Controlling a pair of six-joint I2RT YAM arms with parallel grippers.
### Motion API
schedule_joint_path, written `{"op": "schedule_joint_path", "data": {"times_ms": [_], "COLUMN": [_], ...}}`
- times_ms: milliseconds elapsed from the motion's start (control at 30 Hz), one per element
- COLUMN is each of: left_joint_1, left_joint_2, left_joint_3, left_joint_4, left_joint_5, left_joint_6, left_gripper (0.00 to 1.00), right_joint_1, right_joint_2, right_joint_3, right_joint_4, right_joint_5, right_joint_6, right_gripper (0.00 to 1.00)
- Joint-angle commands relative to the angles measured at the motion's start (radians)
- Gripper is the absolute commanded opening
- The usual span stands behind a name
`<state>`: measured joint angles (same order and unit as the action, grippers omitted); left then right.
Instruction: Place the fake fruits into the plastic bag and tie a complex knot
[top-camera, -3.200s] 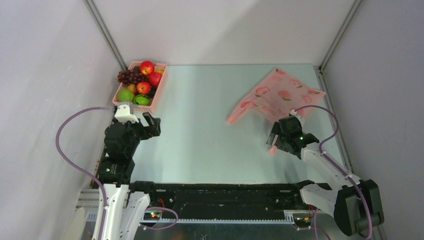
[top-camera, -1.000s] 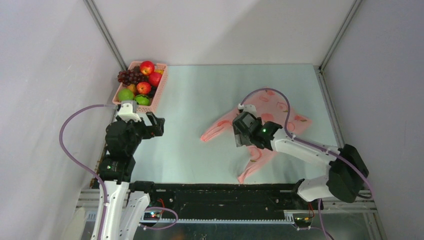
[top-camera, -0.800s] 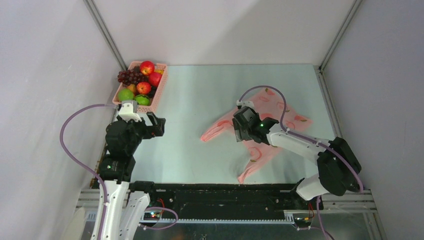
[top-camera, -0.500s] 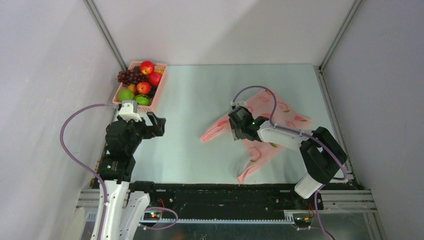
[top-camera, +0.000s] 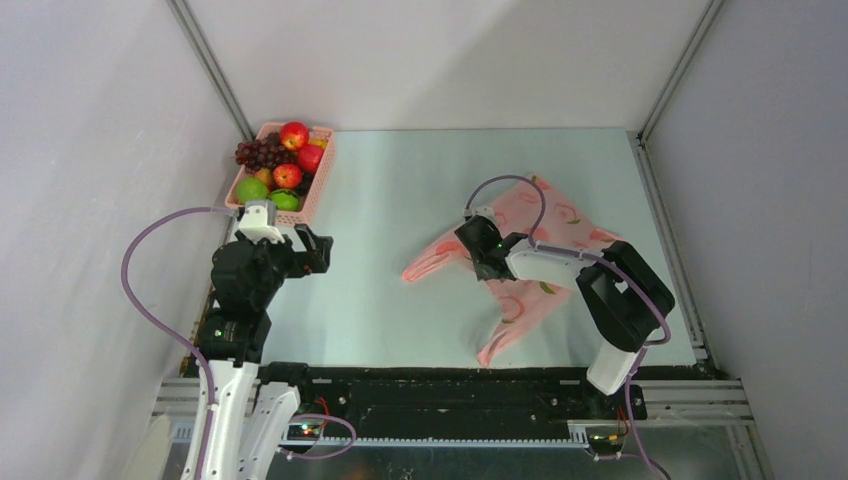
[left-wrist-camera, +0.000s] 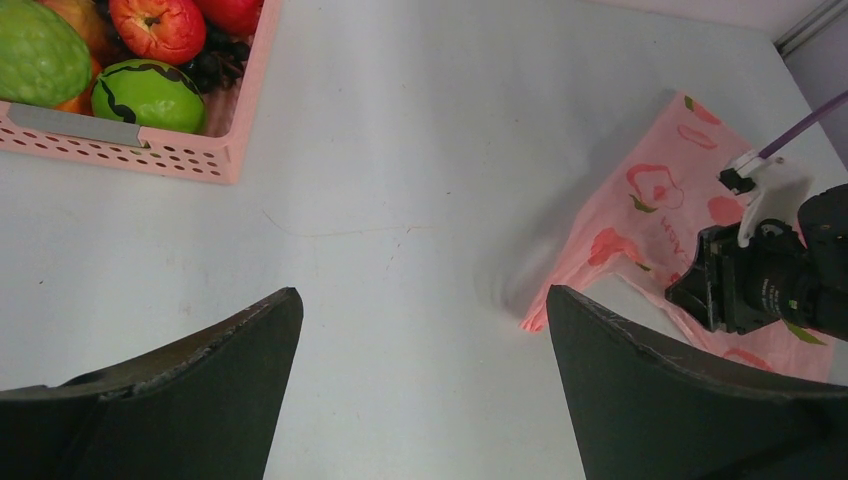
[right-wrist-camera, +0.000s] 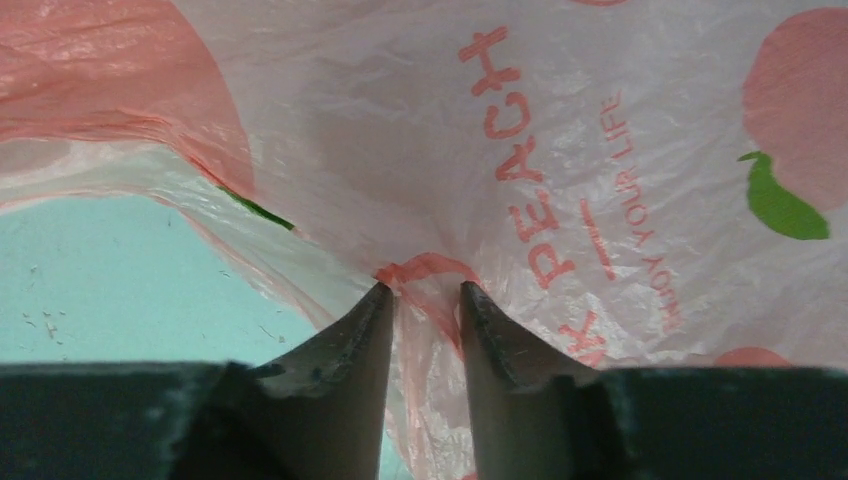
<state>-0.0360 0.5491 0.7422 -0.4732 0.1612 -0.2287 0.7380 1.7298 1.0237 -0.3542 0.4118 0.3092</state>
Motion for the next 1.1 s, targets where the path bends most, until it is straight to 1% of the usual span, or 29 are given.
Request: {"op": "schedule_joint_path", "data": {"times_ms": [0, 33, 100, 233, 333, 467, 533, 567, 633, 767, 900, 1067], "left_joint_1": [0.004, 0.004, 0.004, 0.004, -0.002, -0.035, -0.061, -0.074, -0.096, -0.131, -0.137, -0.139], "left_joint_2": [0.0, 0.0, -0.001, -0.006, -0.01, -0.022, -0.04, -0.057, -0.088, -0.17, -0.249, -0.34], "left_joint_3": [-0.01, -0.01, -0.01, -0.009, -0.009, -0.008, -0.008, -0.009, -0.012, -0.029, -0.049, -0.105], "left_joint_4": [0.039, 0.039, 0.041, 0.043, 0.049, 0.075, 0.097, 0.112, 0.127, 0.15, 0.163, 0.224], "left_joint_5": [0.013, 0.015, 0.015, 0.015, 0.019, 0.065, 0.096, 0.115, 0.14, 0.183, 0.246, 0.31], "left_joint_6": [-0.011, -0.011, -0.012, -0.011, -0.014, -0.027, -0.049, -0.062, -0.106, -0.223, -0.319, -0.429], "left_gripper": [0.99, 0.99, 0.99, 0.99, 0.99, 0.99, 0.99, 0.99, 0.99, 0.99, 0.99, 0.99], "right_joint_1": [-0.013, -0.016, -0.029, -0.035, -0.036, -0.036, -0.036, -0.036, -0.036, -0.029, 0.004, 0.065], "right_joint_2": [0.018, 0.011, -0.016, -0.125, -0.254, -0.41, -0.493, -0.518, -0.619, -0.726, -0.776, -0.781], "right_joint_3": [0.039, 0.039, 0.039, 0.039, 0.038, 0.038, 0.038, 0.039, 0.038, 0.039, 0.039, 0.039], "right_joint_4": [0.045, 0.043, 0.03, -0.025, -0.057, -0.083, -0.084, -0.083, -0.08, -0.075, -0.067, -0.018], "right_joint_5": [-0.043, -0.072, -0.104, -0.165, -0.221, -0.294, -0.298, -0.294, -0.272, -0.218, -0.125, -0.035], "right_joint_6": [-0.014, -0.012, -0.001, 0.017, 0.042, 0.101, 0.14, 0.166, 0.2, 0.251, 0.282, 0.324], "right_gripper": [0.27, 0.13, 0.0, 0.0, 0.0, 0.0, 0.0, 0.0, 0.0, 0.0, 0.0, 0.0]}}
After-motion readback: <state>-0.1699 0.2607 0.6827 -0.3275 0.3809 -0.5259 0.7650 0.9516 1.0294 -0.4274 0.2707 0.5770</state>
